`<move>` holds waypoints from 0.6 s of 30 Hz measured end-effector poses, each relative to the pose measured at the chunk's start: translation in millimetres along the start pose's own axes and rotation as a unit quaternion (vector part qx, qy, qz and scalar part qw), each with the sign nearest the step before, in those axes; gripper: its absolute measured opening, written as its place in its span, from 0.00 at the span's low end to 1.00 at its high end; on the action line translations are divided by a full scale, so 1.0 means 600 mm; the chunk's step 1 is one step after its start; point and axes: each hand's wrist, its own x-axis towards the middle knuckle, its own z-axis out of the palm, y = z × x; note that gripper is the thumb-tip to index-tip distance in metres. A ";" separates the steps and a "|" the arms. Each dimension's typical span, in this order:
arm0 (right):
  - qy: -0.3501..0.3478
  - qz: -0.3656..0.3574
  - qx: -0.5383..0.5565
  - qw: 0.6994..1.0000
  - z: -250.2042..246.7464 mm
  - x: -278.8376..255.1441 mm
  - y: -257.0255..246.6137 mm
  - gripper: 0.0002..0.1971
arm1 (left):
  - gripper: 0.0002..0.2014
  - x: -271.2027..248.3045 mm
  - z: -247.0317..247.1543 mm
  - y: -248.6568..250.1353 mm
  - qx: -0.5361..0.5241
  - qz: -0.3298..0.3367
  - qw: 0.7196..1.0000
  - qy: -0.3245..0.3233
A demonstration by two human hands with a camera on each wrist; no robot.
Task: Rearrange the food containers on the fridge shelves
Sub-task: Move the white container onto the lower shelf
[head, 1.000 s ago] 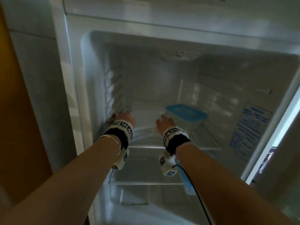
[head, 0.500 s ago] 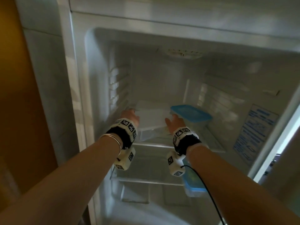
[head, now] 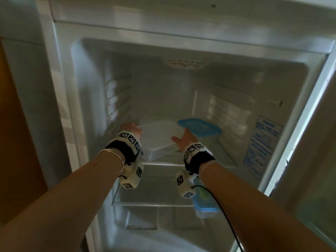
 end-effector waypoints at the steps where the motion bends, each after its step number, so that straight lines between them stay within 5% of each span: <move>1: -0.005 -0.003 -0.009 1.000 0.000 -0.001 -0.003 0.40 | 0.21 -0.004 -0.002 0.000 0.008 0.001 1.000 0.002; 10: -0.022 -0.029 -0.035 0.999 0.003 -0.004 -0.013 0.34 | 0.19 -0.028 -0.014 -0.013 0.021 0.015 1.000 0.014; 18: -0.017 -0.028 -0.050 0.998 -0.005 -0.020 -0.005 0.27 | 0.19 -0.043 -0.004 -0.018 0.008 -0.019 0.998 -0.060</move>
